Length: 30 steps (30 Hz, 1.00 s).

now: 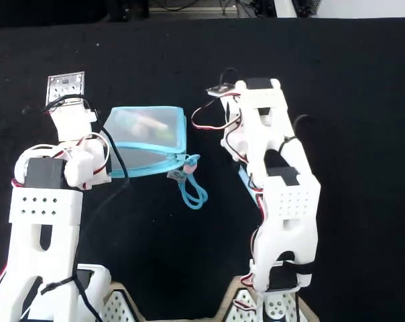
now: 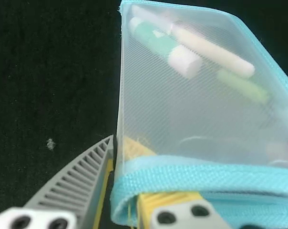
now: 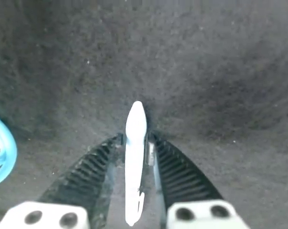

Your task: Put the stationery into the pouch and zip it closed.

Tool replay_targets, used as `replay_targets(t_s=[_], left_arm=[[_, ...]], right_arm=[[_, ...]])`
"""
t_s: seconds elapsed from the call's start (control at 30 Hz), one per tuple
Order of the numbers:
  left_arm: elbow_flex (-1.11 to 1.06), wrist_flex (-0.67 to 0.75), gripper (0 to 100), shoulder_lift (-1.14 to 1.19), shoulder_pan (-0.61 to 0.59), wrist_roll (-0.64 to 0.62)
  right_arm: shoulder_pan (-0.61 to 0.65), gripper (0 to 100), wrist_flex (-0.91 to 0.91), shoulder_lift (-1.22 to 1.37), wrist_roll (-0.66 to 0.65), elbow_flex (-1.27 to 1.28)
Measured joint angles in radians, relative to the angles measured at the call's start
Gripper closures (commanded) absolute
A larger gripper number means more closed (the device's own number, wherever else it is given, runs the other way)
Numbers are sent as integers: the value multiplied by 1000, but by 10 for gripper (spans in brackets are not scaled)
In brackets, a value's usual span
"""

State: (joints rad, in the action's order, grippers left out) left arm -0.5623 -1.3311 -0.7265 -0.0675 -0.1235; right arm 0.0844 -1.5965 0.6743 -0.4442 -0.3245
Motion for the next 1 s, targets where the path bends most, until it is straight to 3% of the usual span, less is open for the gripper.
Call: replay_targets(t_s=[0.47, 0.57, 0.7, 0.87, 1.0], left_arm=[[0, 0, 967, 0, 0, 0], [0, 0, 967, 0, 0, 0], [0, 0, 967, 0, 0, 0], [0, 0, 967, 0, 0, 0], [0, 0, 967, 0, 0, 0]], right_arm=[[25, 926, 123, 5, 11, 66], [31, 992, 135, 3, 12, 77], [28, 988, 144, 3, 12, 77], [-9, 988, 143, -26, 18, 80], [-69, 988, 133, -193, 58, 141]])
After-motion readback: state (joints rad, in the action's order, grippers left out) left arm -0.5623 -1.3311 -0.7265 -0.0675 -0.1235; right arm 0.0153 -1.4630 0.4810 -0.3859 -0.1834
